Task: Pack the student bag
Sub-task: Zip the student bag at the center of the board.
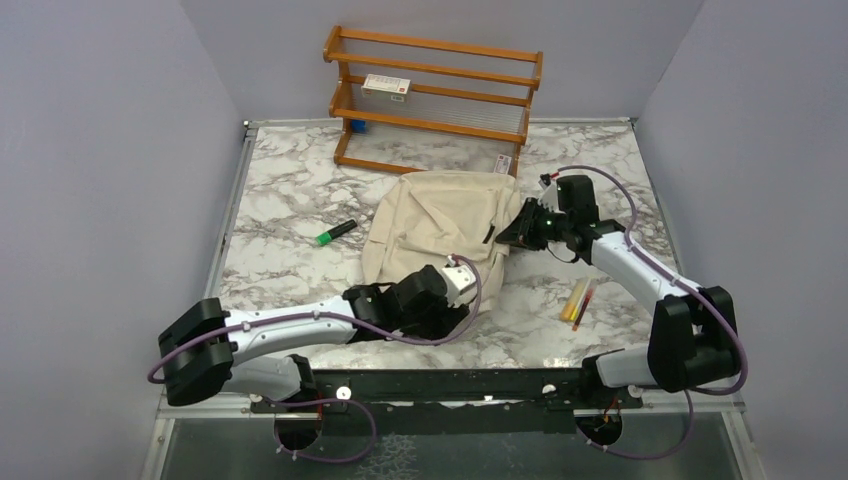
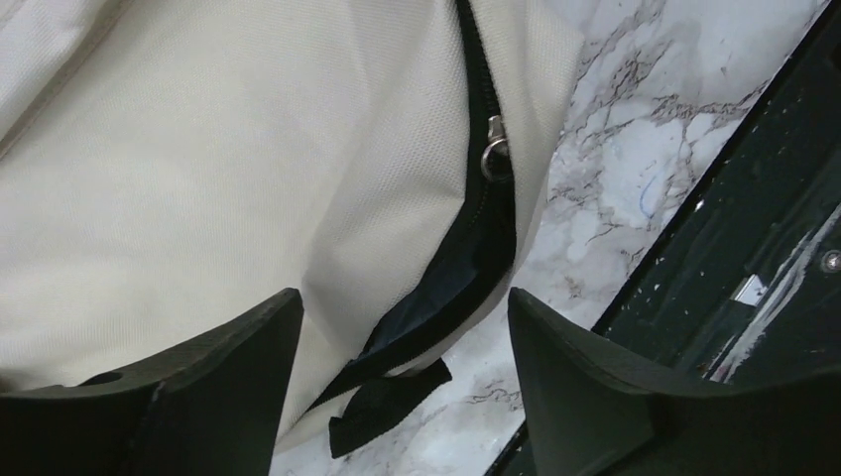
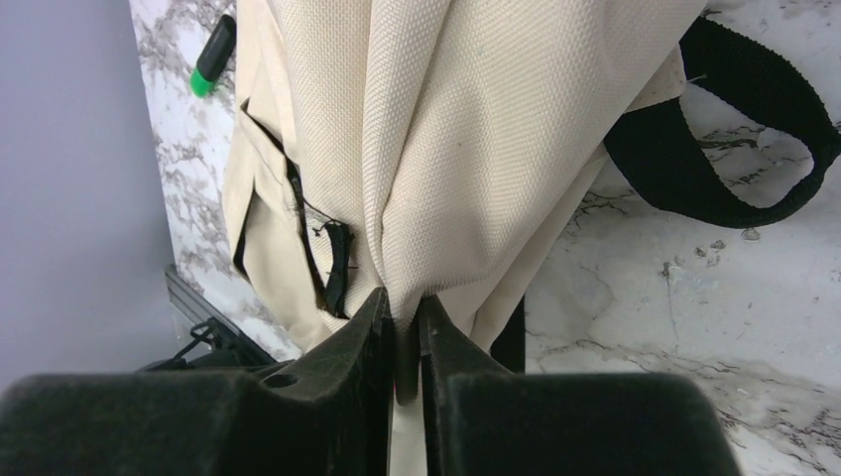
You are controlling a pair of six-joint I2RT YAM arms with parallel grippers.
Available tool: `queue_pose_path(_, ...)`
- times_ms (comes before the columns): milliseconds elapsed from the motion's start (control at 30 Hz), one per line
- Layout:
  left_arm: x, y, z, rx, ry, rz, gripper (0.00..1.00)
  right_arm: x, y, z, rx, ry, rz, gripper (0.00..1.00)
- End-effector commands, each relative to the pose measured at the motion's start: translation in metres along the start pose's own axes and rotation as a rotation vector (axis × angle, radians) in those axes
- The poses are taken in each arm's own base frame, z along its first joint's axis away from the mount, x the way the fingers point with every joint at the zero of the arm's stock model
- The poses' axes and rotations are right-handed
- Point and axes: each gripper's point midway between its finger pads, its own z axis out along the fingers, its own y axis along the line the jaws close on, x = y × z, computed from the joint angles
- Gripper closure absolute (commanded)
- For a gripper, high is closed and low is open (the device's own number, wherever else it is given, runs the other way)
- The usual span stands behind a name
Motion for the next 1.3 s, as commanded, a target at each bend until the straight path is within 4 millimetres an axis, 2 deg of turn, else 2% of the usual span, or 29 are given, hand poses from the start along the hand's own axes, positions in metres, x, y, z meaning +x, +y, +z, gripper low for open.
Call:
queue_pose_path(0,-0.013,0.01,-0.018,-0.076,-0.109,-0.145,0.2,-0.014,0.017,-0.003,-0.06,-0.033,-0.068,0.81)
queue_pose_path(67,-0.018,0.014,-0.025,-0.087,-0.166,-0.18,0.17,-0.015,0.013,-0.007,-0.028,-0.048,-0.08,0.75)
queue_pose_path(233,-0.022,0.018,-0.039,-0.086,-0.26,-0.253,0.15,-0.017,-0.005,-0.026,0.114,-0.103,-0.079,0.49)
queue_pose_path(367,-0.027,0.019,-0.044,-0.084,-0.305,-0.334,0.15,-0.011,-0.019,-0.048,0.222,-0.158,-0.02,0.41)
queue_pose_path(533,-0.047,0.026,-0.053,-0.11,-0.404,-0.542,0.13,0.02,-0.02,-0.064,0.208,-0.148,0.098,0.36)
queue_pose_path(633,-0.059,0.03,-0.057,-0.128,-0.446,-0.658,0.13,0.04,-0.011,-0.071,0.137,-0.123,0.149,0.35)
queue_pose_path(767,-0.074,0.026,-0.055,-0.122,-0.436,-0.706,0.13,0.068,0.006,-0.074,0.018,-0.034,0.211,0.31)
queue_pose_path(867,-0.079,0.018,-0.047,-0.095,-0.4,-0.693,0.14,0.077,0.014,-0.076,-0.037,-0.007,0.23,0.31)
queue_pose_path(1033,-0.079,0.005,-0.034,-0.05,-0.352,-0.689,0.15,0.09,0.009,-0.068,-0.05,0.04,0.255,0.31)
queue_pose_path(1267,-0.077,-0.008,-0.023,0.0,-0.301,-0.708,0.24,0.114,0.011,-0.052,-0.064,0.102,0.286,0.37)
